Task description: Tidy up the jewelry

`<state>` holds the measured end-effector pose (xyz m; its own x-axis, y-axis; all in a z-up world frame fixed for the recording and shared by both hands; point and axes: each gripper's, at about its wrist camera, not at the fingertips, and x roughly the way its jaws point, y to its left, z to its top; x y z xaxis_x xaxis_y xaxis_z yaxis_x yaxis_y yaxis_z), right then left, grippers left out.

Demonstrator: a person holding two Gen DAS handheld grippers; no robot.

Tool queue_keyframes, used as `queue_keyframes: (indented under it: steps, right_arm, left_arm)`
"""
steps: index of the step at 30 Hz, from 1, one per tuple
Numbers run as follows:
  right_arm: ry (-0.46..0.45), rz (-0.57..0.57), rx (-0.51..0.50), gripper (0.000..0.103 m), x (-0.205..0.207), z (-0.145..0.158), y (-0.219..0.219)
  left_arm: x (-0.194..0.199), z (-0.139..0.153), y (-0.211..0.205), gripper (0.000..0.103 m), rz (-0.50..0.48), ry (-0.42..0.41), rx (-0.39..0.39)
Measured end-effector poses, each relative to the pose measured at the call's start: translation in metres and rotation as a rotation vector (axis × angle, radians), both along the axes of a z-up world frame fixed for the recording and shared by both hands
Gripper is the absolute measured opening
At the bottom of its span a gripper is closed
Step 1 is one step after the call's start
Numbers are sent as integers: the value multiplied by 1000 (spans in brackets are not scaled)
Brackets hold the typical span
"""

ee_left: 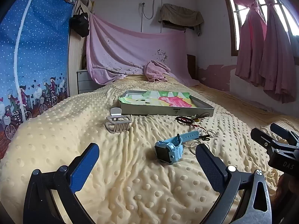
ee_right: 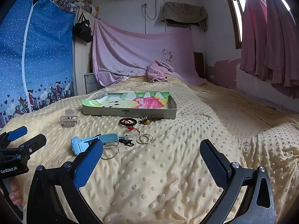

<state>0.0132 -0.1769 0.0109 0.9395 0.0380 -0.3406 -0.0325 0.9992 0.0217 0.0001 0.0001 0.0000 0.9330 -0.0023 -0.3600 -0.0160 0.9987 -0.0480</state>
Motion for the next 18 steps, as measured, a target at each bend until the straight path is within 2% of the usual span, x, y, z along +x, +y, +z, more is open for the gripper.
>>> queue_keyframes:
  steps: [18]
  right_arm:
    - [-2,0,-3,102,-1,1,0]
  left_arm:
    - [0,0,0,103,0,-2,2]
